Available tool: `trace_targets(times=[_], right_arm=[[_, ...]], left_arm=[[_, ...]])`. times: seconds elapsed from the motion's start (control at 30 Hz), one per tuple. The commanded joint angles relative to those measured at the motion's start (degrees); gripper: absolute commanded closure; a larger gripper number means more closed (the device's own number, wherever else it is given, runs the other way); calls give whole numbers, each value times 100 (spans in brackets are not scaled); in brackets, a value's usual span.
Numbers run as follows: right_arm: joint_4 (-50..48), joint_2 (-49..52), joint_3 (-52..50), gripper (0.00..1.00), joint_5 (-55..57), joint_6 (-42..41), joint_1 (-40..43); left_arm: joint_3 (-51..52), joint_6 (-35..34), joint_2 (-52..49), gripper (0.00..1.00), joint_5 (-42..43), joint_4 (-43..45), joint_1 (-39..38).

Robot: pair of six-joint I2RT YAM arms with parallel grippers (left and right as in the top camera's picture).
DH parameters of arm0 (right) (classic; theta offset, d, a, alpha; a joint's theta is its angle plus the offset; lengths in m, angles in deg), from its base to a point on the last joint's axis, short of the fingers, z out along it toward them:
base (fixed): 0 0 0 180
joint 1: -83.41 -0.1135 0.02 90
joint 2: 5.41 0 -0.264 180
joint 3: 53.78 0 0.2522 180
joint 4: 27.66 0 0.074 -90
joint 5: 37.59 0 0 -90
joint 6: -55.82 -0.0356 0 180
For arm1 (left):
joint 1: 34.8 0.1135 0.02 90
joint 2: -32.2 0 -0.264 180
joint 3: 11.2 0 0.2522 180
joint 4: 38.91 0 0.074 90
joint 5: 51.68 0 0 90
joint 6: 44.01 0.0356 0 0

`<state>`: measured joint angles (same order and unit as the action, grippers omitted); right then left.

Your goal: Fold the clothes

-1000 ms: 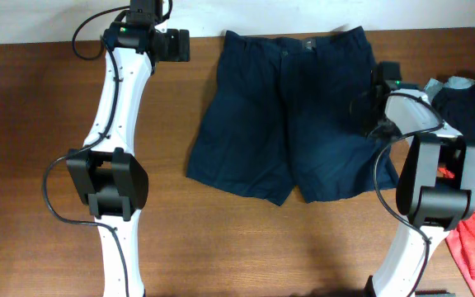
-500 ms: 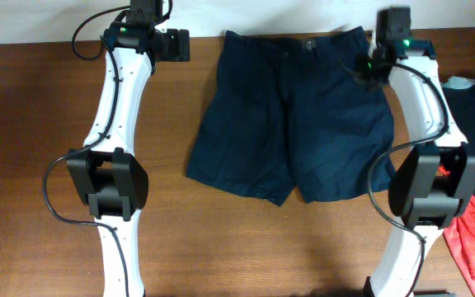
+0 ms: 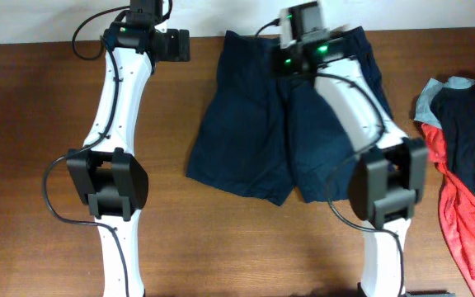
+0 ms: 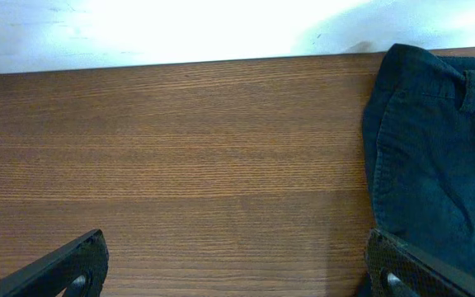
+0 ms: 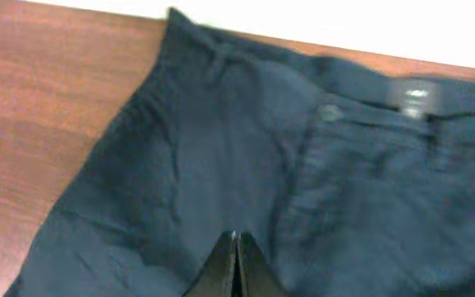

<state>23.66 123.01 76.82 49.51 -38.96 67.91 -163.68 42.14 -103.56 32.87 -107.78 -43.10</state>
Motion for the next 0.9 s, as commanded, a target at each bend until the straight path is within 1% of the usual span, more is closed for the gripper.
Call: trace_targets(times=[0.0,0.27,0.4,0.47,0.6,0.73,0.8,0.87], right_arm=[[-243,463,-7,96,118,-173,-162],[-957,1384,-7,96,98,-170,-595],[-868,1679,-7,96,96,-170,-772],[-553,1718,-7,96,96,-173,-822],[520,1705,-2,96,48,-164,-898],[1598,1700,-2,96,-448,-136,-883],[2024,1700,-2,96,-822,160,-885],[2437,1700,-2,96,-1158,632,-885]], left_arm=[[-7,92,-33,1,-55,-9,15],[-7,92,-33,1,-55,-9,9],[-7,92,-33,1,-55,-9,9],[-7,92,-33,1,-55,-9,9],[-7,92,-33,1,-55,-9,9],[-7,92,-33,1,-55,-9,9],[-7,92,-33,1,-55,-9,9],[-7,92,-33,1,-55,-9,9]])
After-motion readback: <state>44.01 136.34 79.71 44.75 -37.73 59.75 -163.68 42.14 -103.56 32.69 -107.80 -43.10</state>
